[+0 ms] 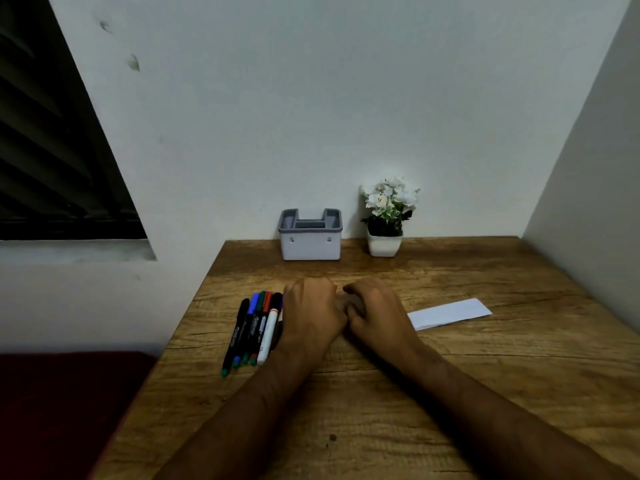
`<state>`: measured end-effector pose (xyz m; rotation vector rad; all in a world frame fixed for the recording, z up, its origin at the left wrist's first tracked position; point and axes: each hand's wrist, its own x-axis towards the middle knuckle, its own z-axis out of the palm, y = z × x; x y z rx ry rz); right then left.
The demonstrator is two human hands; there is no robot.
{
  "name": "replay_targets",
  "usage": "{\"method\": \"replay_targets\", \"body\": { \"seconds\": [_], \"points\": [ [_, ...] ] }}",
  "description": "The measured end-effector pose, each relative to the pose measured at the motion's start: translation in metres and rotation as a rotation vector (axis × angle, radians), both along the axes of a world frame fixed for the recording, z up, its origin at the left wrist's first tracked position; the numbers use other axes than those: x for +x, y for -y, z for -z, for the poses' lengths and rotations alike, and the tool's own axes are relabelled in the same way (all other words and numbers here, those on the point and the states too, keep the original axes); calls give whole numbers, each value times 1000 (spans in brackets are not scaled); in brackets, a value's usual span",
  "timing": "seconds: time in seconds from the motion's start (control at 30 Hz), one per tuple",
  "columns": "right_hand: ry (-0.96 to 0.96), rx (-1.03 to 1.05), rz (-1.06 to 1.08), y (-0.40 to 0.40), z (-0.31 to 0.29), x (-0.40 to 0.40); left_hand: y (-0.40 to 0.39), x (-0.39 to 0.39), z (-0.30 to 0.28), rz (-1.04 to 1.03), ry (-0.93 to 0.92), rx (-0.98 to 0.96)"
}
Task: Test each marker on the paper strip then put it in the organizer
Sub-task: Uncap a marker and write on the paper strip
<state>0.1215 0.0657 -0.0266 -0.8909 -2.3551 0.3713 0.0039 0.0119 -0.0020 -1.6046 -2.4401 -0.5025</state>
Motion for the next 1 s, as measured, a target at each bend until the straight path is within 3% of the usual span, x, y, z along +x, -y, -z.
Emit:
{"method": "replay_targets", "body": {
  "seconds": [0.2, 0.33, 0.43, 0.63, 0.8, 1.0],
  "points": [
    [-420, -169, 94, -12, -22, 3, -11, -7, -31, -26, 325, 256],
    [-663, -594, 72, -21, -47, 14, -39, -8, -43, -38, 804, 354],
    [-583, -628, 42, -30, -49, 25, -57, 3, -45, -50, 1122, 357],
    [-505, -553, 184, -54, -39, 42, -79, 29, -42, -26, 1523, 288],
    [-435, -598, 256, -65, -35, 44, -115, 34, -31, -161, 1576, 341],
    [-538, -883, 266, -72, -45, 46, -134, 36, -29, -251, 1839, 344]
  ]
}}
